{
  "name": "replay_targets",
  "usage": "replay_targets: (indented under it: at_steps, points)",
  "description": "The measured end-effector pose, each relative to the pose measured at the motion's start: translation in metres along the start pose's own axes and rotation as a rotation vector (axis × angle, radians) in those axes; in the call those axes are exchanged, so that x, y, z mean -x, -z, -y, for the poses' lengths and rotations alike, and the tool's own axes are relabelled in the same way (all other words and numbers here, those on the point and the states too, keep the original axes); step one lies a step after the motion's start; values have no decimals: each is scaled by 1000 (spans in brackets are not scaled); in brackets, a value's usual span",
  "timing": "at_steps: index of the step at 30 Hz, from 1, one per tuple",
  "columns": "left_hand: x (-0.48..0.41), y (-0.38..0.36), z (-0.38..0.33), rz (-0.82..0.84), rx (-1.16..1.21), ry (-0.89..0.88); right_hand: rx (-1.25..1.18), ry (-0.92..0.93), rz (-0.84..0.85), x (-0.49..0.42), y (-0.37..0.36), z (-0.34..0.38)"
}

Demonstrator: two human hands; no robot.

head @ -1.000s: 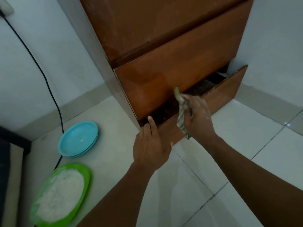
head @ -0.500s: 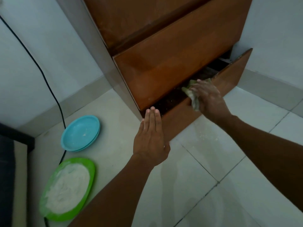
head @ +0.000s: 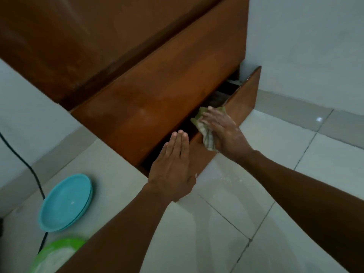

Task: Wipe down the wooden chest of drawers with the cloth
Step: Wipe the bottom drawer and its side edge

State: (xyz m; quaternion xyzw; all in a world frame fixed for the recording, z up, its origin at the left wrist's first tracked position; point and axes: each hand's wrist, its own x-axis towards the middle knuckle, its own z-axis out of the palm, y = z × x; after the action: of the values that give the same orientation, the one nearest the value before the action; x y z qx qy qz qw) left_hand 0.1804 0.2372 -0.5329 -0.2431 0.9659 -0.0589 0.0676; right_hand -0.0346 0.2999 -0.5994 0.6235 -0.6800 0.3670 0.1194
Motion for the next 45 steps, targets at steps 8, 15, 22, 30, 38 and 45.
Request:
replay_targets:
  at_steps: [8,15,22,30,38,45]
  points:
    - [-91,21,-12,-6,-169,-236,-3,-169,-257,-33,19,-101]
    - [-104,14,-16,-19,-55,-221,149,-334,-386,-57,28,-178]
    - [-103,10,-14,-88,-18,-224,-354,-1201,-900,-52,8,-120]
    - [-98,13,-8,-93,268,-176,-587,-864,-597,-1,-81,39]
    - [-105,11,-16,-129,3,-356,-564,-1329,-531,-20,-83,-92]
    - [-106,3,-12,-214,-79,-329,-548,-1660,-587,-1,-73,-54]
